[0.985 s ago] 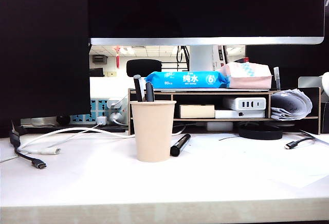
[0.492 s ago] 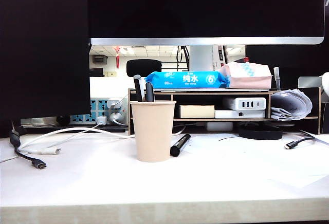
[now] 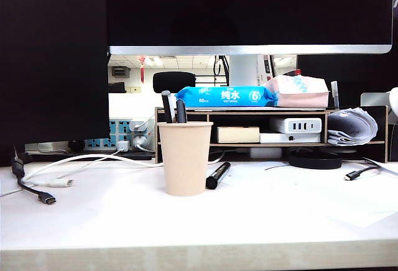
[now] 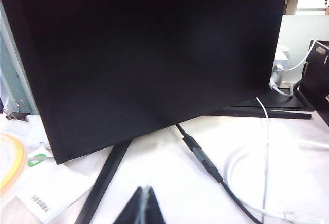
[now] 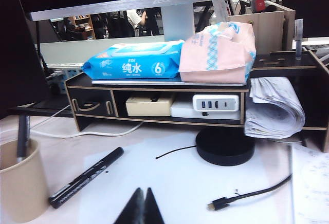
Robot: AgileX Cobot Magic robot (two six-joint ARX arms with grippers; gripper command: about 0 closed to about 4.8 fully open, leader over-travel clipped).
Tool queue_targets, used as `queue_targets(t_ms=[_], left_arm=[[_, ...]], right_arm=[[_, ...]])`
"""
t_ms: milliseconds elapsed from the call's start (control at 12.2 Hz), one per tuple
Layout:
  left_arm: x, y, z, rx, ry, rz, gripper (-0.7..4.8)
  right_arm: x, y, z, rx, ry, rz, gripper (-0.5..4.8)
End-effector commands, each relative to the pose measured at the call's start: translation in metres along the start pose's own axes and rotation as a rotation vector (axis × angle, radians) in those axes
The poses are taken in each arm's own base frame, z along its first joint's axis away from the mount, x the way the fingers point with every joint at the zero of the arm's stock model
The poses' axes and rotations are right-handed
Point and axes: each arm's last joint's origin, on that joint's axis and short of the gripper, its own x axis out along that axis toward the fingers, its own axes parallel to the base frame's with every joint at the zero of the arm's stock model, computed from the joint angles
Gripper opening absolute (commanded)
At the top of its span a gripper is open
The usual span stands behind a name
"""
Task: Pick up the marker from the paper cup and put it on the table.
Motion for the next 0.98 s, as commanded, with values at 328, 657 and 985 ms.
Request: queue_targets(t_ms=[328,657,985], left_arm=[[0.0000,0.0001,0.0011,0.003,-0.009,0.001,-0.05],[0.0000,0.0001,0.0011,0.003,-0.009,0.001,-0.05],[0.0000,0.0001,0.0011,0.003,-0.009,0.001,-0.05]], right_arm=[[-0.0039,-0.0148,0.0015,-0.021,-0.027,-0.197,-0.05],[-0.0027,-0.0119,0.0010,-0.077,-0.019,-0.178,-0.05],[-0.0017,-0.0098,-0.0062,-0.140,0.055,-0.192,-0.05]])
